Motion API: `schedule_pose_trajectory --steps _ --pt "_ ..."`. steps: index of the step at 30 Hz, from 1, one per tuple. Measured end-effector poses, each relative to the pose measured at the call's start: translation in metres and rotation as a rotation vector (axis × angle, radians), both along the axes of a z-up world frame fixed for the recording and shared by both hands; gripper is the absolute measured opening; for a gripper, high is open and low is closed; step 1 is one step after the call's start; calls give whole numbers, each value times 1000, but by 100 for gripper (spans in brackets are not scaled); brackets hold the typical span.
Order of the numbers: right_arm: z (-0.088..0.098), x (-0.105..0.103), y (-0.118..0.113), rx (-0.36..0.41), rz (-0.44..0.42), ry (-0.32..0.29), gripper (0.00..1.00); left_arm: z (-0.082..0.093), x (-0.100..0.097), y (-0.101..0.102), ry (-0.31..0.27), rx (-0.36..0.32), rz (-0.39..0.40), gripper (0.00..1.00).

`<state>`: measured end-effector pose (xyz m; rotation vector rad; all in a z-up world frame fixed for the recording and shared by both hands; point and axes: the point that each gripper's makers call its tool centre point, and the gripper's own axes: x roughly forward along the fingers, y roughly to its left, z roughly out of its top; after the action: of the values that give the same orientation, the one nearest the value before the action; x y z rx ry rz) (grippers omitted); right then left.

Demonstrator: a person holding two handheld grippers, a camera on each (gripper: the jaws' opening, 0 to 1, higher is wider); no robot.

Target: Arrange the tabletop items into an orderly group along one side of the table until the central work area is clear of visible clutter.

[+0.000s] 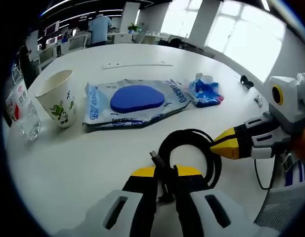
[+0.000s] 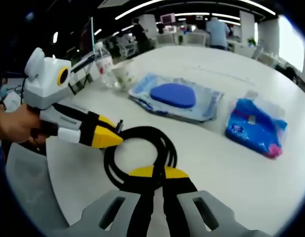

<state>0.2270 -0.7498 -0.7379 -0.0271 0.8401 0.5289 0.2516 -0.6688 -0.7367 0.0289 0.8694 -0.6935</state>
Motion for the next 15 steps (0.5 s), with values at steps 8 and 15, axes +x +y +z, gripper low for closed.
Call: schedule_pose_trajectory --steps 8,15 --pt "-1 5 1 -2 -1 -3 2 -2 6 1 -1 3 8 12" --pt "-1 5 1 -1 3 -9 2 -2 7 0 -11 5 2 14"
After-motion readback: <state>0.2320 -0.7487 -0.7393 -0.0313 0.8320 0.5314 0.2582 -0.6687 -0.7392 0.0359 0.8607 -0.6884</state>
